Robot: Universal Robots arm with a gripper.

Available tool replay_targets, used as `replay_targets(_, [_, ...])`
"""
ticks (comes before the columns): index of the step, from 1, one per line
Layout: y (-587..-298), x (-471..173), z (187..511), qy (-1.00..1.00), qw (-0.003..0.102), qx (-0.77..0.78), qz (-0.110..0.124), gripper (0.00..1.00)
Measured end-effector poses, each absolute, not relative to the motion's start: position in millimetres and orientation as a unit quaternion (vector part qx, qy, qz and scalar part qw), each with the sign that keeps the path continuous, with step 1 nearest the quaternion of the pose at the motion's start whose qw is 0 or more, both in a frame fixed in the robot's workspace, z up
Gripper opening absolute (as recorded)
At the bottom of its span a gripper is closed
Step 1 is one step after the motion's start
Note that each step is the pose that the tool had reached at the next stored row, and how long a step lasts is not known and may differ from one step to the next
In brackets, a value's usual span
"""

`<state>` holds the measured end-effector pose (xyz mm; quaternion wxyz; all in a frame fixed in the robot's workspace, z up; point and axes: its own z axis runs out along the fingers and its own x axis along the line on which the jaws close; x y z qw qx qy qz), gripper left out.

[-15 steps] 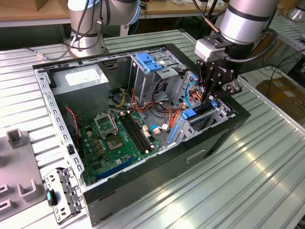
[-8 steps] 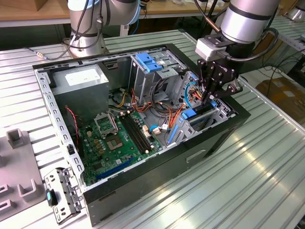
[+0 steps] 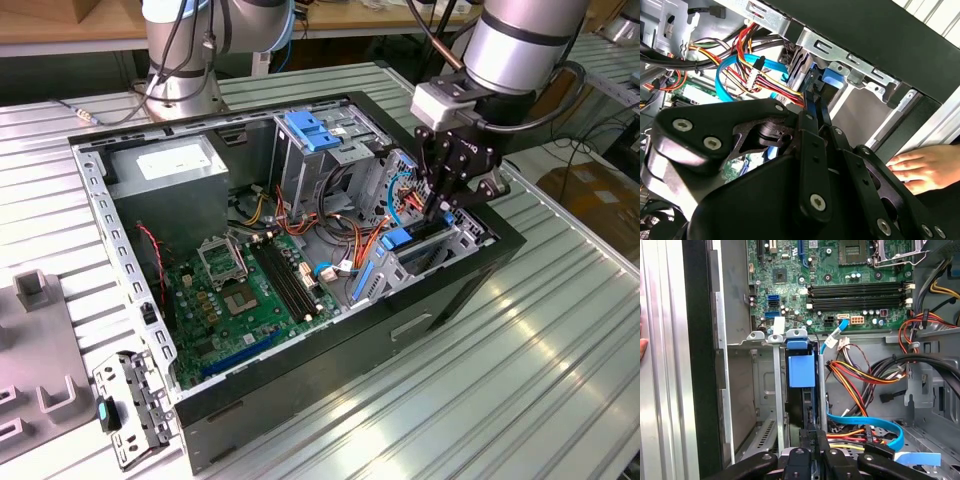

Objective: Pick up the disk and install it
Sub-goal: 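Insert the first disk wire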

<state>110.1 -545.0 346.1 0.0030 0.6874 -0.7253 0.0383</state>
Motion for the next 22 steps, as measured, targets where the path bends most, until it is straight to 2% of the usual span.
replay_targets(22, [-545.0, 109.6, 344.4, -0.725, 0.002, 0.687, 0.036, 0.16])
